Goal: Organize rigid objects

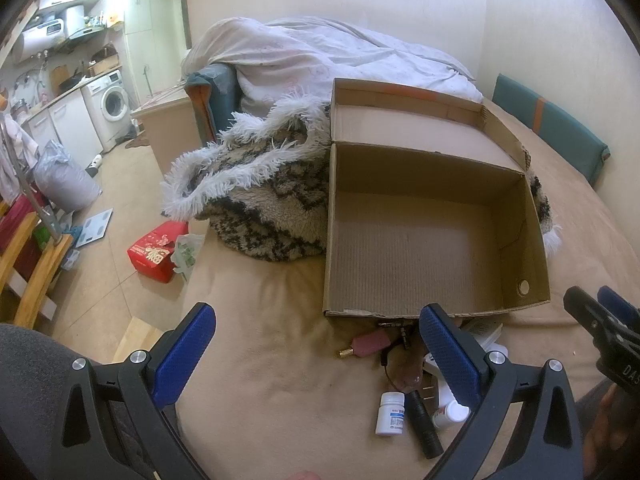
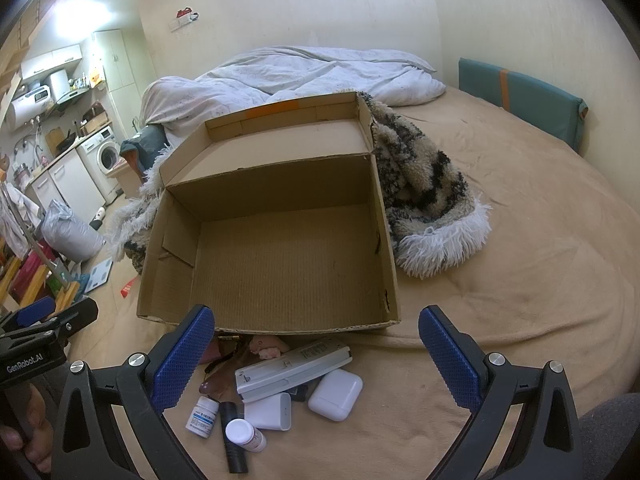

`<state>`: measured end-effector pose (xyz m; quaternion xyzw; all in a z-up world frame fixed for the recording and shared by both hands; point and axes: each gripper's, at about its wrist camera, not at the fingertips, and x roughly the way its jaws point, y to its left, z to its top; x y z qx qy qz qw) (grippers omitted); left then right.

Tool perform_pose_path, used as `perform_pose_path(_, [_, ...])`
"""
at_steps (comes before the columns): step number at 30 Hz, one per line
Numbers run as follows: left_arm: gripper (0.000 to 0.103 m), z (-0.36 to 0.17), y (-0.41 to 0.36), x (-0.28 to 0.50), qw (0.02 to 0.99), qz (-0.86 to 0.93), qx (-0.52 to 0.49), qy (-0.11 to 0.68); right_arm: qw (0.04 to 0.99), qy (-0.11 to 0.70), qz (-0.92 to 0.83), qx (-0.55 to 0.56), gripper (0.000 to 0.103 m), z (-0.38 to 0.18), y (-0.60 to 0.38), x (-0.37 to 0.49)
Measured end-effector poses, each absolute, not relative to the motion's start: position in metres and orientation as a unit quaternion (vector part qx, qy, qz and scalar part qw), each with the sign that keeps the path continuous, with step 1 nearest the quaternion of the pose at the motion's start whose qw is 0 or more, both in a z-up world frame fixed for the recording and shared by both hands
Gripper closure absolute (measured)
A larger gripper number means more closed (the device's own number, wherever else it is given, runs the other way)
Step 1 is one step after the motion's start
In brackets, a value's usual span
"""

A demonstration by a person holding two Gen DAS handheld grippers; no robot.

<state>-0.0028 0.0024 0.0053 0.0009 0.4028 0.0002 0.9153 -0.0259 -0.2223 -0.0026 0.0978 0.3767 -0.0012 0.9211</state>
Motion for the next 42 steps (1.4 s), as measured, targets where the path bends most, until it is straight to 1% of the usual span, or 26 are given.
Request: perform_pose_path(42, [0.001, 0.0045, -0.0045, -0.0012, 0.916, -0.004, 0.003, 0.400, 0.921, 0.378, -0.001, 0.096, 0.000, -0.0034, -0.2215, -0.0256])
